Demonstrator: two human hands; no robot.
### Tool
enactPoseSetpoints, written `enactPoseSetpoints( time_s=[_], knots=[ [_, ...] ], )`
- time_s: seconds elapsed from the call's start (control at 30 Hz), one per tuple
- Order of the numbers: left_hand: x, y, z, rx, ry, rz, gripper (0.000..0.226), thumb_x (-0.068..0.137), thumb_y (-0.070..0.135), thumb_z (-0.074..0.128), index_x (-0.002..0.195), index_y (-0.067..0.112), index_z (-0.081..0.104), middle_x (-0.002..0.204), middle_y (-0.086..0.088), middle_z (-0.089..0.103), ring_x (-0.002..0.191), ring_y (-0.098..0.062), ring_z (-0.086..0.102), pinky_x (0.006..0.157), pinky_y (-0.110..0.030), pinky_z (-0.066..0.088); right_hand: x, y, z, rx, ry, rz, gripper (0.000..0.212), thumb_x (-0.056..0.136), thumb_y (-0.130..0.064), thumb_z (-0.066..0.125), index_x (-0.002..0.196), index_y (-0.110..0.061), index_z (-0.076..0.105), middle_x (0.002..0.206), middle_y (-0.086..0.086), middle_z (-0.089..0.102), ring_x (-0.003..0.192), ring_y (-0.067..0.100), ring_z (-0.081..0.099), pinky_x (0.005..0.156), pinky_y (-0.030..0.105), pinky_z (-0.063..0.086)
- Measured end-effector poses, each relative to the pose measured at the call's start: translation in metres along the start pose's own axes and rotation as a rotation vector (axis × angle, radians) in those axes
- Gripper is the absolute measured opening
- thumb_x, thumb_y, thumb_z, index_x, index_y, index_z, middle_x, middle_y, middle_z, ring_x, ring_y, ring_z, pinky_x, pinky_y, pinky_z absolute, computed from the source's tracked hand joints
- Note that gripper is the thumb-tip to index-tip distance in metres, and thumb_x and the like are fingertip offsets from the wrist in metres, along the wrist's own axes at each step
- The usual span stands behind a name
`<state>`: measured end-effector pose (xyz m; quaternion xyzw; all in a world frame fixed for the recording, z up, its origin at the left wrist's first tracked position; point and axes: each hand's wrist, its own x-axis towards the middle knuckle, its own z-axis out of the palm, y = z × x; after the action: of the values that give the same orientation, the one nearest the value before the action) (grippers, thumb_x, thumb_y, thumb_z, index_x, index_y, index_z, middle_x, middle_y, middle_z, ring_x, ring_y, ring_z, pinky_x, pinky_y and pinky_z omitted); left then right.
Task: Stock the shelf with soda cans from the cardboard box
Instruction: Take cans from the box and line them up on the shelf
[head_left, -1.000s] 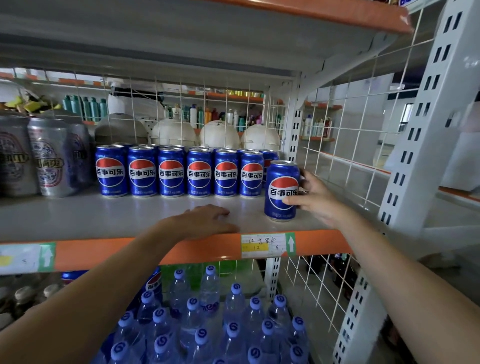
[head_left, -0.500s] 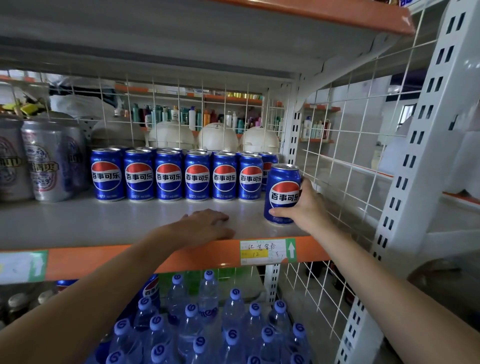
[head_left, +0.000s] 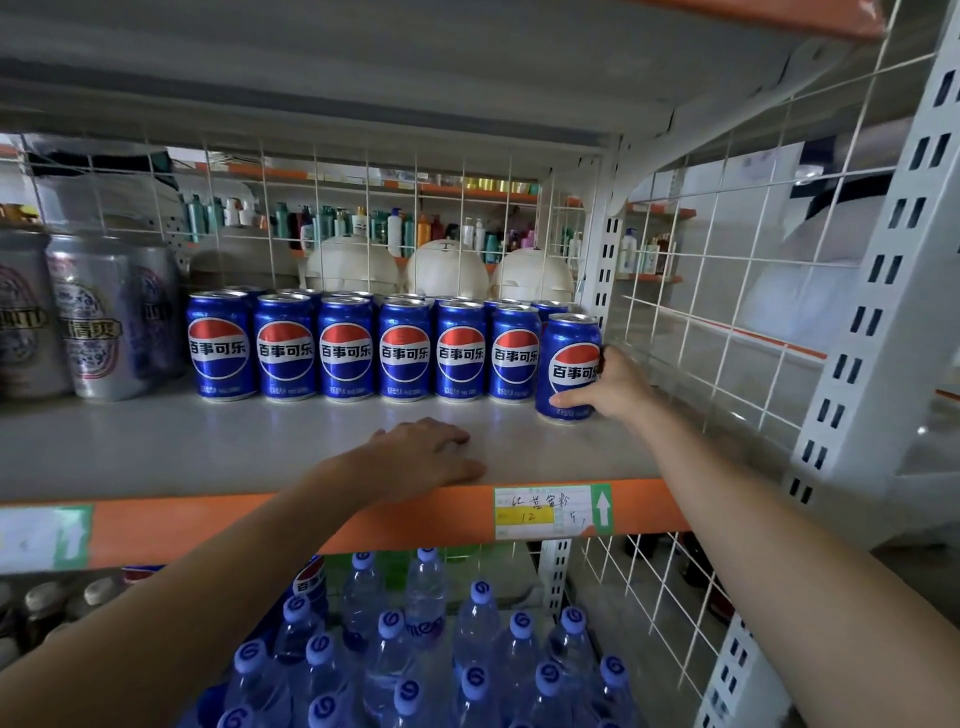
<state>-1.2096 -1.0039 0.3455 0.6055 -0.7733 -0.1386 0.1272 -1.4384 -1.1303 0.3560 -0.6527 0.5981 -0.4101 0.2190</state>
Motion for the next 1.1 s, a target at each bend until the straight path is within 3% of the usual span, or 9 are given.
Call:
enactPoseSetpoints(
  time_s=[0.1, 0.27, 0.4, 0.67, 1.1],
  knots=[
    [-0.002, 0.002, -0.001, 0.011, -0.007, 0.014, 0.052, 0.093, 0.047, 0.044, 0.14, 0.026, 0.036, 0.148, 0.001, 0.033, 0.133, -0.02, 0.034, 0.112, -0.041, 0.024, 0.009, -0.002, 0.004, -0.007, -0.008, 0.025, 0.081, 0.045, -0.017, 0.093, 0.117, -0.013, 0.056, 0.117, 0.006, 0.065, 0.107, 0.026, 0.061, 0.094, 0.046, 0.049],
    [-0.004, 0.002, -0.001, -0.025, 0.012, 0.005, 0.053, 0.092, 0.047, 0.046, 0.14, 0.026, 0.037, 0.147, 0.001, 0.035, 0.132, -0.02, 0.035, 0.111, -0.038, 0.024, 0.025, 0.003, 0.011, -0.022, 0.025, 0.024, 0.104, 0.031, -0.029, 0.093, 0.123, -0.014, 0.048, 0.122, 0.007, 0.061, 0.112, 0.028, 0.058, 0.095, 0.048, 0.048],
    [-0.002, -0.001, 0.0, -0.002, 0.012, 0.004, 0.054, 0.092, 0.049, 0.046, 0.14, 0.026, 0.037, 0.148, 0.002, 0.034, 0.134, -0.02, 0.033, 0.113, -0.039, 0.022, 0.025, -0.002, 0.011, -0.016, 0.09, 0.036, 0.095, 0.051, -0.01, 0.091, 0.129, -0.01, 0.036, 0.13, 0.01, 0.053, 0.12, 0.031, 0.051, 0.1, 0.049, 0.043],
    [-0.008, 0.004, -0.002, 0.037, 0.0, 0.048, 0.045, 0.096, 0.042, 0.042, 0.139, 0.029, 0.04, 0.15, 0.004, 0.031, 0.137, -0.019, 0.026, 0.114, -0.04, 0.02, 0.046, 0.009, 0.017, 0.033, 0.102, 0.057, 0.089, 0.049, -0.005, 0.089, 0.123, -0.012, 0.041, 0.125, 0.011, 0.056, 0.115, 0.032, 0.054, 0.096, 0.052, 0.046],
    [0.002, -0.003, 0.006, -0.099, 0.061, -0.01, 0.052, 0.091, 0.045, 0.049, 0.138, 0.022, 0.043, 0.146, -0.001, 0.038, 0.136, -0.022, 0.031, 0.114, -0.045, 0.021, 0.052, 0.013, 0.025, -0.043, 0.166, -0.003, 0.088, 0.05, -0.017, 0.091, 0.124, -0.013, 0.042, 0.126, 0.01, 0.058, 0.116, 0.032, 0.055, 0.098, 0.052, 0.044]
  ],
)
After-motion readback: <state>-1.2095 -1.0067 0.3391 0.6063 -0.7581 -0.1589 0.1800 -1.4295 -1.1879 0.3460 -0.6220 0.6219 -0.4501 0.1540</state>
